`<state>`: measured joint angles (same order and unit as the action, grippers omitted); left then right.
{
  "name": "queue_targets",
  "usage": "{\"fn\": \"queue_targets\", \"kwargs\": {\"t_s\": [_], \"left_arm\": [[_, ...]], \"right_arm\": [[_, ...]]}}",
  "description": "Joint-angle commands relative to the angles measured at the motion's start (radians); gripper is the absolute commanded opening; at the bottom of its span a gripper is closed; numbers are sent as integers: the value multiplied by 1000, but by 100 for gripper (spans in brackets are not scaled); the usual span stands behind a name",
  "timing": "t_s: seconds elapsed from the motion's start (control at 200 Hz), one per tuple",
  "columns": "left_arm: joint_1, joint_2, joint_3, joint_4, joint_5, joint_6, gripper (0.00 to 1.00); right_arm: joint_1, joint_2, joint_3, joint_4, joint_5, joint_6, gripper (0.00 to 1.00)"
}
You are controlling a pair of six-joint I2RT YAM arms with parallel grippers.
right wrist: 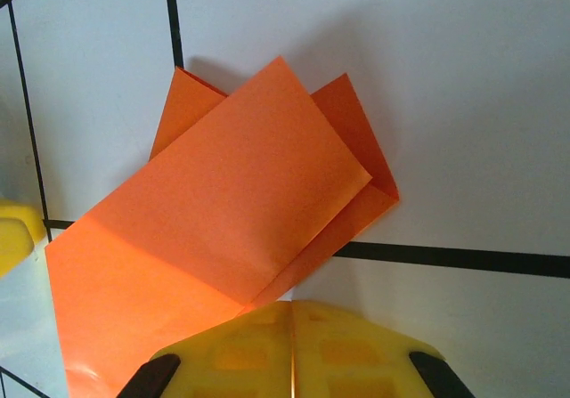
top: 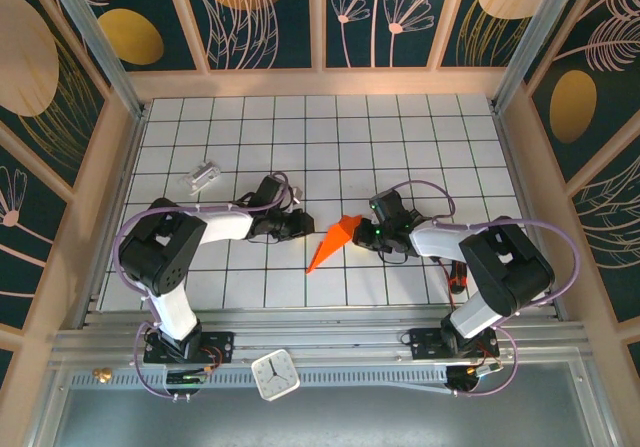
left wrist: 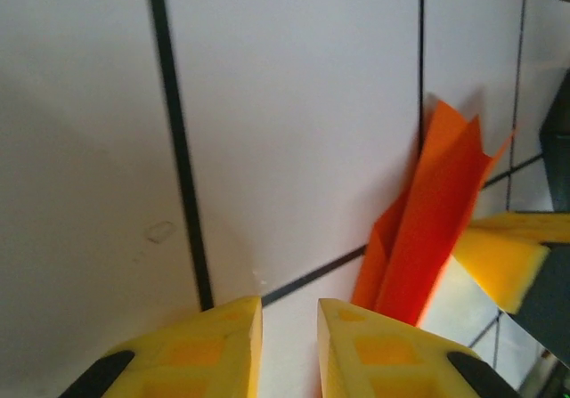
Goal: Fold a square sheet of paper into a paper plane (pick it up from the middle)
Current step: Turn over a paper plane at the center of the table.
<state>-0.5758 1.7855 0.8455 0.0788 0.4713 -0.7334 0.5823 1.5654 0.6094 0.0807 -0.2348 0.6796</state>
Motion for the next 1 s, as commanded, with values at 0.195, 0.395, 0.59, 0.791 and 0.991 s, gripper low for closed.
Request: {"fn": "queue_targets", "kwargs": {"t_s": [0.195, 0.395, 0.59, 0.791, 0.991], "left_arm": [[-41, 54, 48, 60, 140, 25, 21], [-58, 78, 76, 92, 204, 18, 19], [-69, 82, 73, 124, 230, 10, 20], [-90, 98, 82, 127, 232, 8, 19], [-93, 83, 80, 106, 184, 9, 9]], "right_arm": [[15, 87, -2, 100, 42, 21, 8], [14, 88, -2, 111, 35, 21, 8], [15, 93, 7, 124, 25, 18, 8], [13, 105, 6, 192, -23, 16, 9], [-10, 128, 20, 251, -87, 13, 11]]}}
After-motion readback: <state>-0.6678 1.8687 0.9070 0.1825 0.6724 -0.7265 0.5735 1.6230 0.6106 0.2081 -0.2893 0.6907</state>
